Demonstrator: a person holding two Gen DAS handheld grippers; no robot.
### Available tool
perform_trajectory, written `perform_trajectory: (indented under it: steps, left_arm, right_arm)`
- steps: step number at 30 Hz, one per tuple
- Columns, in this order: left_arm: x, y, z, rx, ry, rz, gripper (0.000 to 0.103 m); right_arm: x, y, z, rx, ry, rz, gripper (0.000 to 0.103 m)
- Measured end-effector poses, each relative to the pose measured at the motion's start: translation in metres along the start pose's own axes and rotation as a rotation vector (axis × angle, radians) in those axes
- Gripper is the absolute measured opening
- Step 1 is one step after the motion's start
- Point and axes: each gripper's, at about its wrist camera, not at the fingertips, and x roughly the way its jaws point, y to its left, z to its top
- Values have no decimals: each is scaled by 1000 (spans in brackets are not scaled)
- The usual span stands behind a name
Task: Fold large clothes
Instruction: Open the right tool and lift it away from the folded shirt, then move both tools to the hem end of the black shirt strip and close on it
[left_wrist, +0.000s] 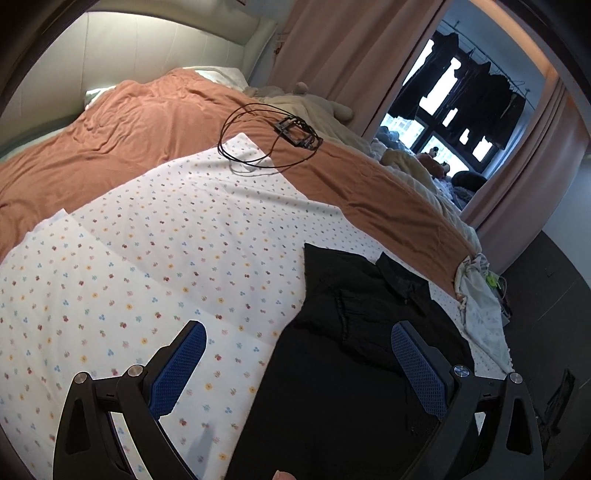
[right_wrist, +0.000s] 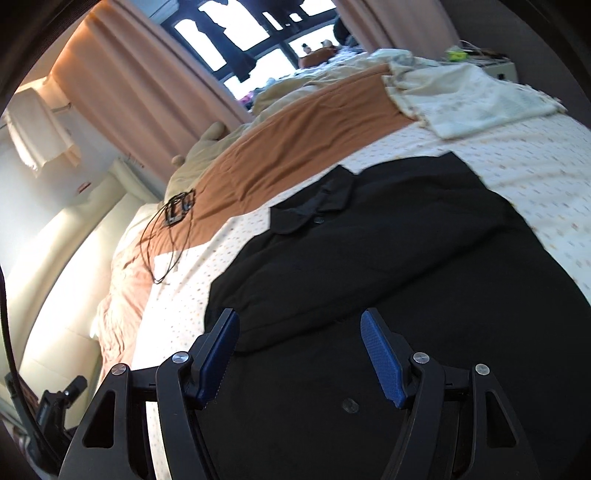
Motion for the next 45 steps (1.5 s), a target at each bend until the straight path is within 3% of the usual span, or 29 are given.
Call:
perform_trajectory:
  steps: [4,8,10,18,25,30,36,38,45]
  left_arm:
    - [-9,-17,-27,55,15,-6,100]
    - [-10,-28,-58,124,54,21,100]
    - [-17,-28,-69,131,51,17,100]
    - [-55,-3,-114,38,44,-29,100]
    - [-113,15,-138,-36,-28,-70,100]
    - [-151,33,-153,-87,-28,-67,100]
    - [-184,53,-172,-89,-23,-58,100]
    - [-188,60,-177,-94,-11,-71,100]
    - [-193,79,-196,-105,38,-93,84]
  right_arm:
    - [-19,-19,-7,17,0,-10,73]
    - [-36,-38,-16,52,-4,-23,97]
    - [-44,-49,-21,79,1,-21,102]
    - [-83,-77,-67,74,39,38,102]
    - [-144,-101,-102,120,-19,149,102]
    - [-195,-123,-115,142,-105,95,102]
    - [-233,-167,-131,162,-97,2,102]
    - [-240,-183,-134,186,-84,18,102]
    - [-258,-215,-147,183,-61,3,84]
